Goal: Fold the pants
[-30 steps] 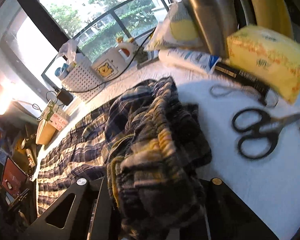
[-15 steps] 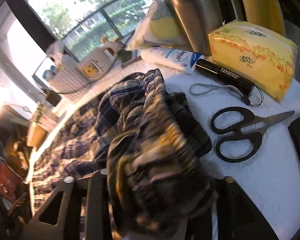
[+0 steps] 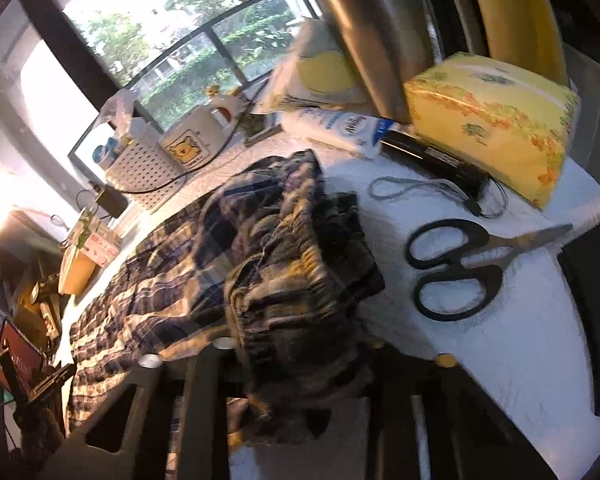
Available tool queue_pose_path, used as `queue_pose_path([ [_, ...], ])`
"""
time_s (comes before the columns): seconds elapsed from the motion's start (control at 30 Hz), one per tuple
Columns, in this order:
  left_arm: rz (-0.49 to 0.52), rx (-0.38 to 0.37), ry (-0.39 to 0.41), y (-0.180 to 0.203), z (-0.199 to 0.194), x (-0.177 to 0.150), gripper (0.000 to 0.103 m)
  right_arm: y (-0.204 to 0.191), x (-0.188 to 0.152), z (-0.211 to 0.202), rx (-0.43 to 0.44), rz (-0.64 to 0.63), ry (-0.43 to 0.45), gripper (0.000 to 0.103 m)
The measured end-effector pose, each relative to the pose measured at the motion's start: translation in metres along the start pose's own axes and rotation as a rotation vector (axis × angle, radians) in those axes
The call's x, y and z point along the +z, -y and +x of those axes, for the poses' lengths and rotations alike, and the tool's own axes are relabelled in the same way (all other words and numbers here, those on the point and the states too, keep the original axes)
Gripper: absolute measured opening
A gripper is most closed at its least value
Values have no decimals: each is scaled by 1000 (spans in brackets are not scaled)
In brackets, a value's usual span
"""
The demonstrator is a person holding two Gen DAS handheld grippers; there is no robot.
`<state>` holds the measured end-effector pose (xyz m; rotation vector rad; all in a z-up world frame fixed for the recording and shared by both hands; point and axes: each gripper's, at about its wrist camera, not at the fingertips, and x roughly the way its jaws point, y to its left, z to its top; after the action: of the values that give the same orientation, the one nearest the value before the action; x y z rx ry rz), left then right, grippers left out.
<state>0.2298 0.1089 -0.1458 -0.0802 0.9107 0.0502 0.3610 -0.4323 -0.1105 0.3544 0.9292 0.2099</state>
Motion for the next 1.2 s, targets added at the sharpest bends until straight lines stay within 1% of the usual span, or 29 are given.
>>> queue_pose_path([
  [0.1,-19,26,5,-9,-6,-4,20,-16,4,-8,-12,-49,30,14],
  [0.17,-56,2,12,-20,-13,-7,20,-29,8,-16,-12,-75,56,14],
  [0.27,-82,-26,36,-30,-25,-9,20,-56,13,-29,-10,-138,96,14],
  [0.4,-82,-50,58,-33,-37,-13,20,-103,15,-43,8,-247,133,14],
  [0.53,-78,-78,82,-34,-48,-17,20,-150,8,-45,48,-343,137,14],
  [0.7,-97,-107,108,-45,-58,-29,20,-217,-13,-35,111,-479,104,14],
  [0.8,-109,-132,108,-51,-61,-38,20,-254,-29,-17,109,-562,63,11],
  [1.0,-137,-146,112,-69,-69,-54,20,-307,-59,17,129,-663,-10,10],
  [1.2,-191,-139,129,-93,-77,-63,20,-353,-83,36,150,-761,-63,10],
])
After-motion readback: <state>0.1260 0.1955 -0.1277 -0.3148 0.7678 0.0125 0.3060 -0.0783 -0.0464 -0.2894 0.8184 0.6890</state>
